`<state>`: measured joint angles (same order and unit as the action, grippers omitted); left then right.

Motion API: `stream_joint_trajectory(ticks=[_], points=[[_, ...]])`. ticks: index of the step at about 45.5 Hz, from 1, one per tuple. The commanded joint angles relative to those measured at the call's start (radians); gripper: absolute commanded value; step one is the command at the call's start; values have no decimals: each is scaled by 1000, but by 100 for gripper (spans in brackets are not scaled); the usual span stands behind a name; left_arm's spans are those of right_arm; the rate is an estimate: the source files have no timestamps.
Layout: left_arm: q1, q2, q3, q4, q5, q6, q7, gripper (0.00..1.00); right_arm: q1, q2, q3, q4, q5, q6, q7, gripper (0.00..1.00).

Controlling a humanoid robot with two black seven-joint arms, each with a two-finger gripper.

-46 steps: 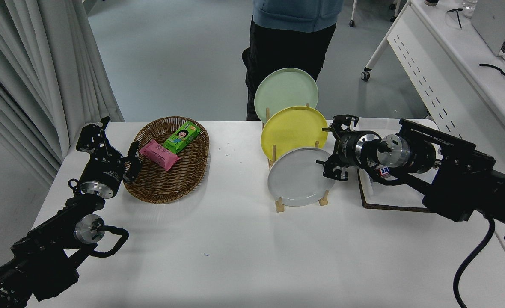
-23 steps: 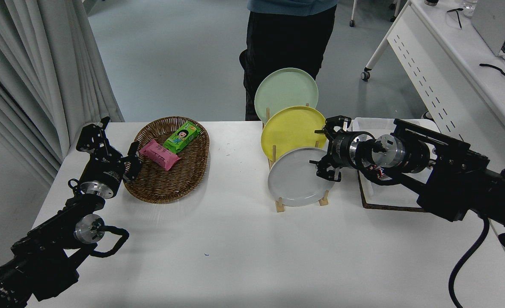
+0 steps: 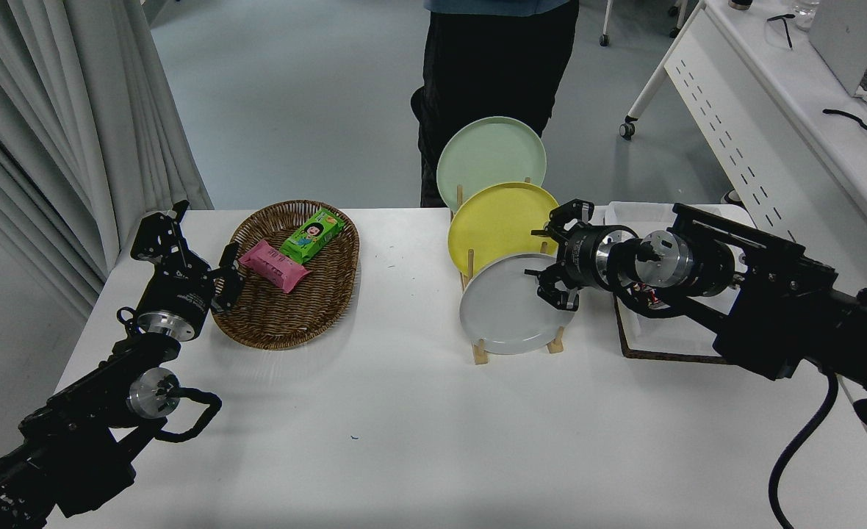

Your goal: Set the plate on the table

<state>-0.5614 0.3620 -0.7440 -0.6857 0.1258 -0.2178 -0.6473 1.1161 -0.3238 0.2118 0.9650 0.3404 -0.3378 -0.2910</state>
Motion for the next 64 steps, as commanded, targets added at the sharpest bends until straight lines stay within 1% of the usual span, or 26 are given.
stream_joint_trajectory(ticks=[1,4,10,16,27,30,50,53,57,64], points=[[0,0,0,0,-1,0,0,100,2,0,0,6,0,2,-10,51],[0,0,0,0,0,0,0,100,2,0,1,14,0,2,-13,46],[0,0,0,0,0,0,0,100,2,-3,3,23,0,2,-13,45],[0,0,0,0,0,0,0,100,2,-4,3,23,0,2,-13,35],[0,0,0,0,0,0,0,100,2,-9,4,32,2,2,-19,35],[0,0,0,0,0,0,0,100,2,-9,6,32,2,2,-19,32],[0,0,0,0,0,0,0,100,1,-20,6,46,2,2,-25,32],[0,0,0,0,0,0,0,100,1,-20,6,46,2,2,-25,30],[0,0,0,0,0,0,0,100,1,-20,6,46,2,2,-25,23],[0,0,0,0,-1,0,0,100,1,-20,6,44,2,2,-25,23]])
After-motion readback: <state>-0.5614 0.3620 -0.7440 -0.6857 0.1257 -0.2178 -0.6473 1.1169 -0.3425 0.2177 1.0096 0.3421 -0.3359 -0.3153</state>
